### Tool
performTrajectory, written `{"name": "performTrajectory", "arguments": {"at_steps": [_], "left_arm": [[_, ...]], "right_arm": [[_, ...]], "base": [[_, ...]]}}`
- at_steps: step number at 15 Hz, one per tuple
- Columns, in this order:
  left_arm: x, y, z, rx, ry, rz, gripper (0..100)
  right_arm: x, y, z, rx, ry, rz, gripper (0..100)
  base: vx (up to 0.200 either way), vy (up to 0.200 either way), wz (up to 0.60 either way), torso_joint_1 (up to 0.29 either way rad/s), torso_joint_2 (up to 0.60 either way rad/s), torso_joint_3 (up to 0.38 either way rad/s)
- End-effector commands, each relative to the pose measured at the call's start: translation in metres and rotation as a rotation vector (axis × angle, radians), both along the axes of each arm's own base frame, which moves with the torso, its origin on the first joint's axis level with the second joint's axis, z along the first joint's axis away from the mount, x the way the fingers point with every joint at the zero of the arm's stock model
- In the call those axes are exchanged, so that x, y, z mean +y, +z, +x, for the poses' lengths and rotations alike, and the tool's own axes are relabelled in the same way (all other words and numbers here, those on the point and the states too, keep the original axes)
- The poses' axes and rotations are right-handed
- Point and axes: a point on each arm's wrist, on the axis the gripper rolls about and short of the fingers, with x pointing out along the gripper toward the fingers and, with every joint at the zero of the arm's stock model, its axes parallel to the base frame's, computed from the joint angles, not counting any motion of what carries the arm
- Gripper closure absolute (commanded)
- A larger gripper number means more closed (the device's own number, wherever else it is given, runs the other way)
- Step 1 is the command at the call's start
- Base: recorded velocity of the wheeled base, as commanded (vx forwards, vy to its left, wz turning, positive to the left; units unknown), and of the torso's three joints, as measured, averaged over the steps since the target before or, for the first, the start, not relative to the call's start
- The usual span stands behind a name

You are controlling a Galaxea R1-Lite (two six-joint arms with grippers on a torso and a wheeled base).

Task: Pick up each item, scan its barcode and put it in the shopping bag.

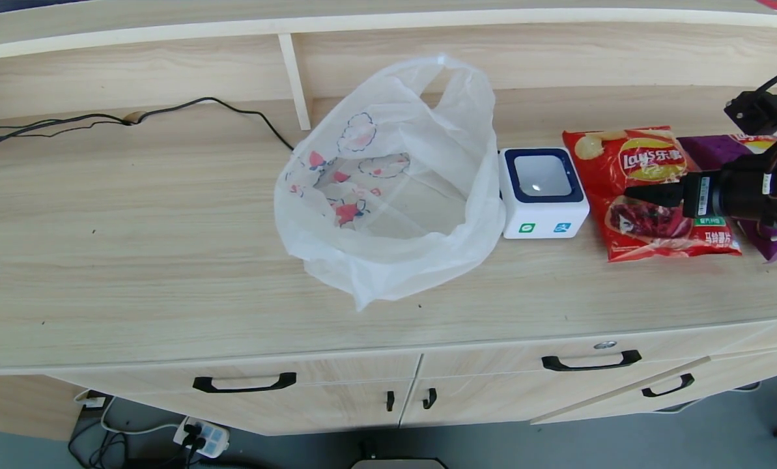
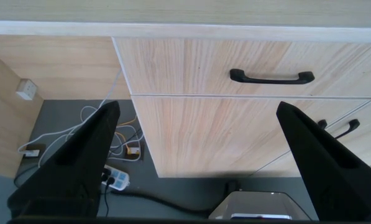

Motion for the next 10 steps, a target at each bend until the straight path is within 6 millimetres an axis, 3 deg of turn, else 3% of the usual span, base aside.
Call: {"name": "performTrajectory", "arguments": {"at_steps": [1, 3, 9, 10], "left_arm": [[0.0000, 0.0001, 0.0001, 0.001, 0.000, 0.000, 0], [0.0000, 0.0004, 0.0001, -0.002, 0.000, 0.004, 0], [0.0000, 0.0004, 0.0001, -0.002, 0.001, 0.001, 0], [0.0000, 0.0004, 0.0001, -0.002, 0.001, 0.001, 0]], "right_arm": [[-0.0008, -0.0033, 0.0053, 0.010, 0.000, -0.002, 0], [-0.0005, 0.0046, 0.0114, -0.023, -0.003, -0.008, 0], [0.0003, -0.0020, 0.0080, 0.002, -0.002, 0.005, 0], [0.0005, 0.0000, 0.0054, -0.004, -0.002, 0.004, 100]], "base": [[0.000, 0.000, 0.00, 0.000, 0.00, 0.000], [0.000, 0.000, 0.00, 0.000, 0.00, 0.000], [0.000, 0.000, 0.00, 0.000, 0.00, 0.000], [0.000, 0.000, 0.00, 0.000, 0.00, 0.000]]}}
